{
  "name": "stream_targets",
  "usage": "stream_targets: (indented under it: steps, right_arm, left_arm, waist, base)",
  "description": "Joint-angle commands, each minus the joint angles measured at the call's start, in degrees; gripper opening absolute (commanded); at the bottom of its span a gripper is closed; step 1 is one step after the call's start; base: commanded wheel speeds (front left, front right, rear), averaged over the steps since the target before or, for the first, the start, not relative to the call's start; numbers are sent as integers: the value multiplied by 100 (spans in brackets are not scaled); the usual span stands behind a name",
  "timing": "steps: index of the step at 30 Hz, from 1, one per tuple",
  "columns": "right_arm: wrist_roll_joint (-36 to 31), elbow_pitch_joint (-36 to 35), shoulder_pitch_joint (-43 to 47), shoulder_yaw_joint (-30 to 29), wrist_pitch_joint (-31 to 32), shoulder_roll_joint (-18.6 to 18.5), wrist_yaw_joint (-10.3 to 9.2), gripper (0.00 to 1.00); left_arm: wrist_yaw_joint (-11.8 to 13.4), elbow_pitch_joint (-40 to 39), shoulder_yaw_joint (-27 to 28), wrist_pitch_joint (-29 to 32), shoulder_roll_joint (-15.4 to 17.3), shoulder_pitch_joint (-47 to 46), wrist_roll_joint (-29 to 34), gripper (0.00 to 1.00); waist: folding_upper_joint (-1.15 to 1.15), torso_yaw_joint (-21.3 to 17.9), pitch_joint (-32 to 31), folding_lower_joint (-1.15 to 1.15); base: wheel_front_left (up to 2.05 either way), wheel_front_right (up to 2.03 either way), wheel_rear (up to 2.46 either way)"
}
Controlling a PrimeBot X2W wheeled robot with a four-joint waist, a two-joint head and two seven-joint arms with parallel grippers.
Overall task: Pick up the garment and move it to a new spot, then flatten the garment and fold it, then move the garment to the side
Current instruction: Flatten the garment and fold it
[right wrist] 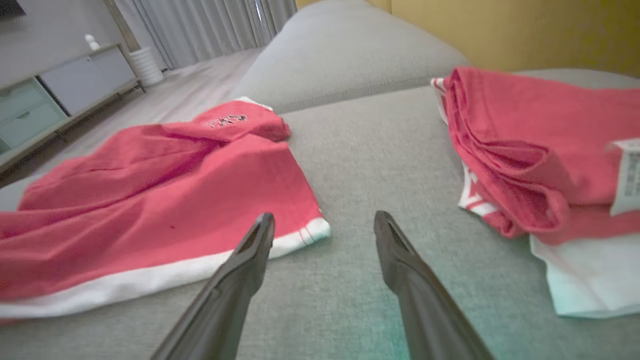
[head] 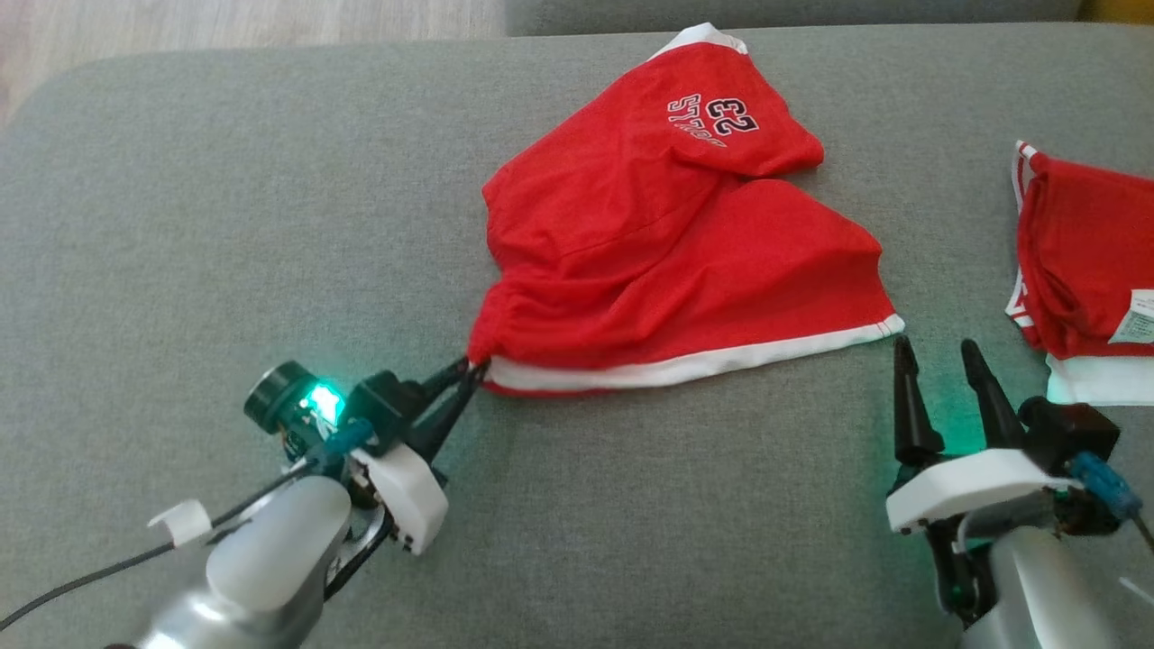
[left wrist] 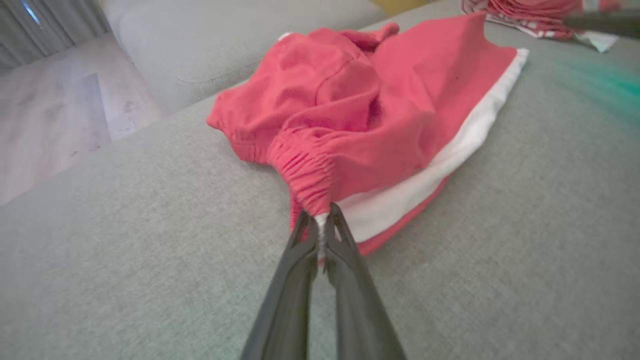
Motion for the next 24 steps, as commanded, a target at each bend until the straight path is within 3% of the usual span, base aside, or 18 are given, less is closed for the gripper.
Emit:
stream_targets:
  steps: [1,10,24]
  right_arm:
    - [-63,-116,-273,82,32,-12,39,100]
    - [-415,615,-771,-57,482,-12,39,100]
    - [-743,1226,-1129,141,425,-12,39,100]
  left_arm:
    - [73,-146,272,-74,113,-271,-41,0]
    - [232,-303,307,-169,-1,-235,-118,0]
    - [291,-353,225,-185,-19,-242,-138,0]
  waist:
    - [0,12,1,0]
    - [0,175,53,0]
    - [0,219,93,0]
  base:
    - [0,0,0]
    - [0,0,0]
    - [0,0,0]
